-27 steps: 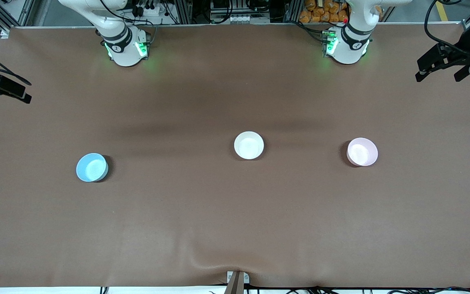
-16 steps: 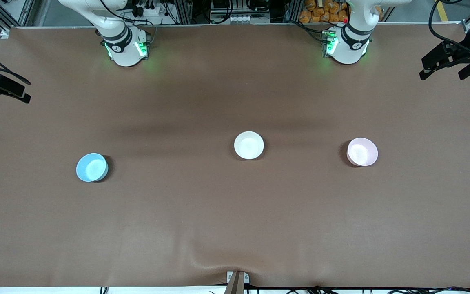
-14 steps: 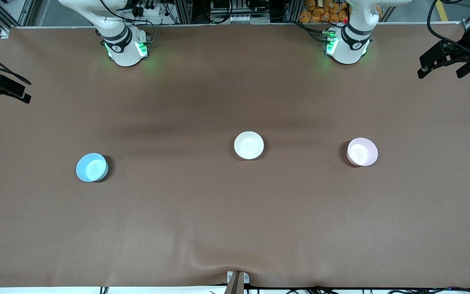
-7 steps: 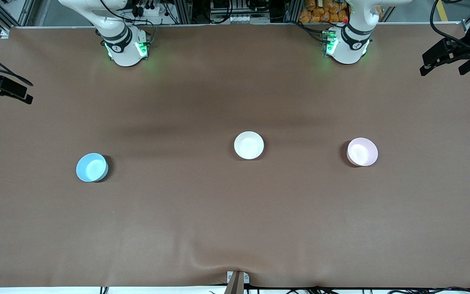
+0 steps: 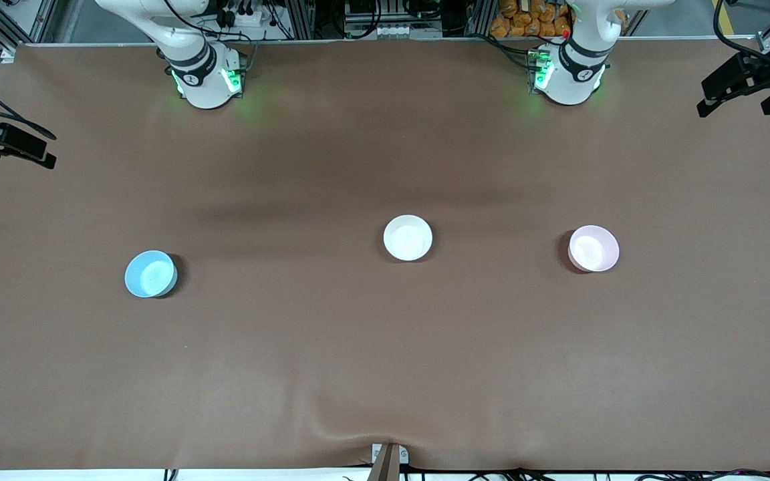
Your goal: Stack pink and blue bowls on white bowl
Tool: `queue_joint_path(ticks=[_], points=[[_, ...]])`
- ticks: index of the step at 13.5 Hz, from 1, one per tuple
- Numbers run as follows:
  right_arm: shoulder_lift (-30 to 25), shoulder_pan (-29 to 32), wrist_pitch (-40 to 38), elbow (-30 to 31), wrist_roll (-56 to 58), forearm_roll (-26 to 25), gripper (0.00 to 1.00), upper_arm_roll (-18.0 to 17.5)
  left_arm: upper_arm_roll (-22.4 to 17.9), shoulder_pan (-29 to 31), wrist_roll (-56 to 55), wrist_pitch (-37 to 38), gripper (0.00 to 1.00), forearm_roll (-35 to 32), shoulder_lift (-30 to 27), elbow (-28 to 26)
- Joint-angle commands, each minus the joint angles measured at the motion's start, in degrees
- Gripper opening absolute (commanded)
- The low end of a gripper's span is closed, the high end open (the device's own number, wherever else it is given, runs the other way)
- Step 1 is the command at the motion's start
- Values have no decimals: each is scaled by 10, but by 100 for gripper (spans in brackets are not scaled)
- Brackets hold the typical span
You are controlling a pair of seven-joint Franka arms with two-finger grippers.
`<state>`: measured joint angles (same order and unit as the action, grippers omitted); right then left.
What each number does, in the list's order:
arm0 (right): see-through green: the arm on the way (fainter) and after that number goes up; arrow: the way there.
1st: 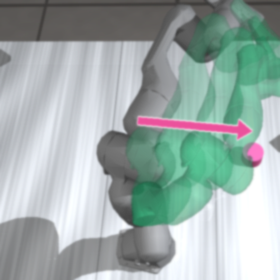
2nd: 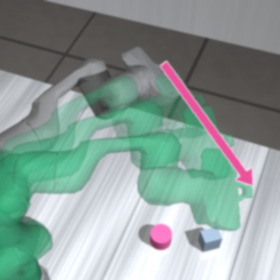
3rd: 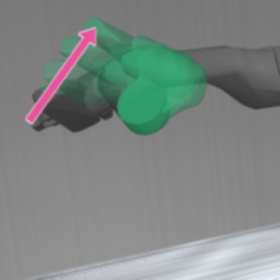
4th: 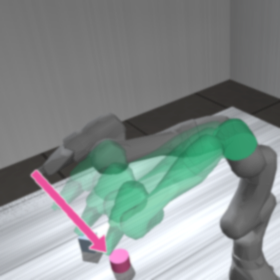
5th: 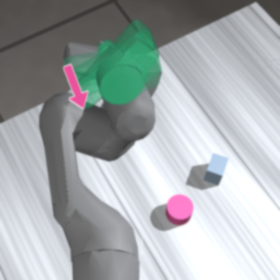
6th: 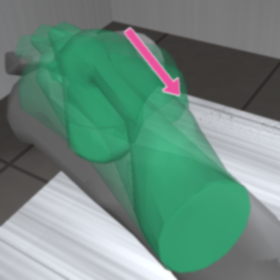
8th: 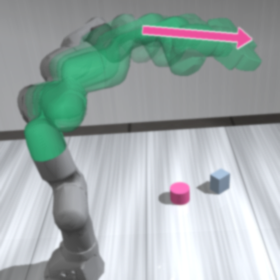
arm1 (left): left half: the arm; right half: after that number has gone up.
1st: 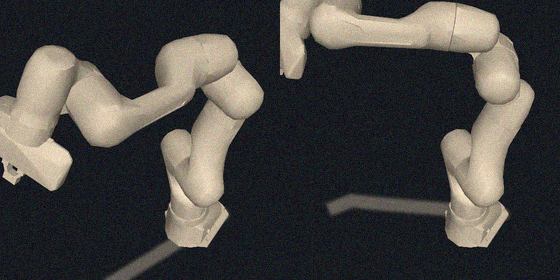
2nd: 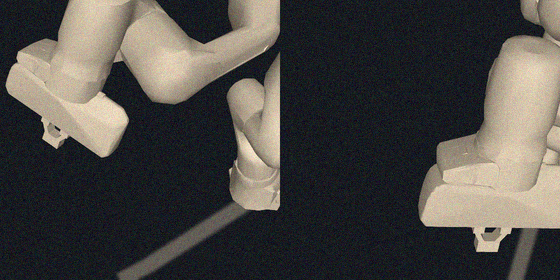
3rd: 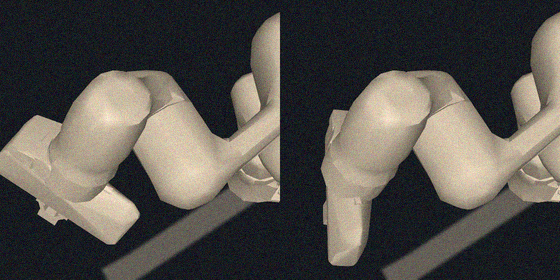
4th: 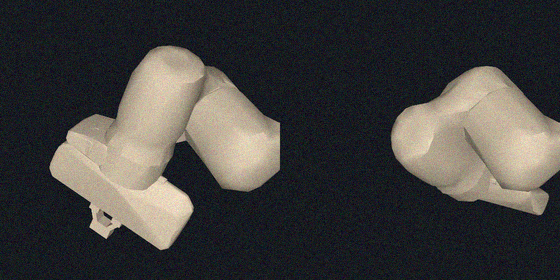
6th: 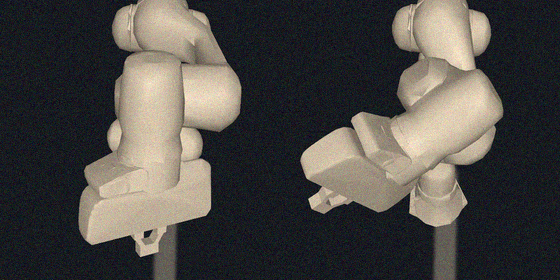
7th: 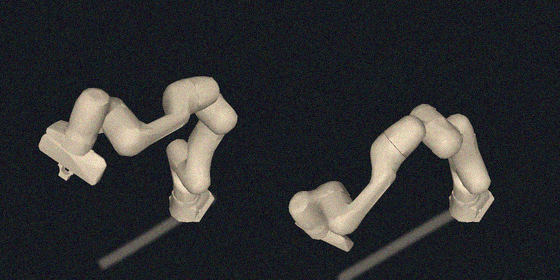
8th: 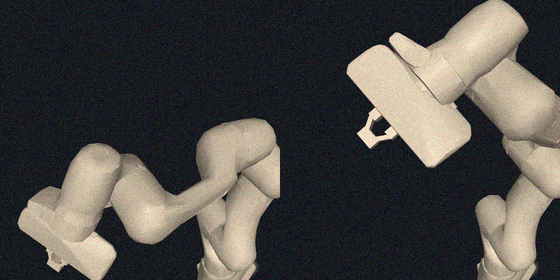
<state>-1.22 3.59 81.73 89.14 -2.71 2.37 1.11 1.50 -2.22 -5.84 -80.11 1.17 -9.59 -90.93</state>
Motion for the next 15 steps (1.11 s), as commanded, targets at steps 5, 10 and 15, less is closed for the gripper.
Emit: queue_joint_path(ticks=[5,10,15], points=[[-2,-1,-9,-6,3,-9,100,-4,9,6,1,12,100,-3,-3,1],[-1,-1,-8,-6,3,-8,100,-4,5,7,4,7,100,-2,26,-7],[0,-4,-8,-6,3,-8,100,-4,4,55,10,-162,100,0,72,-121]])
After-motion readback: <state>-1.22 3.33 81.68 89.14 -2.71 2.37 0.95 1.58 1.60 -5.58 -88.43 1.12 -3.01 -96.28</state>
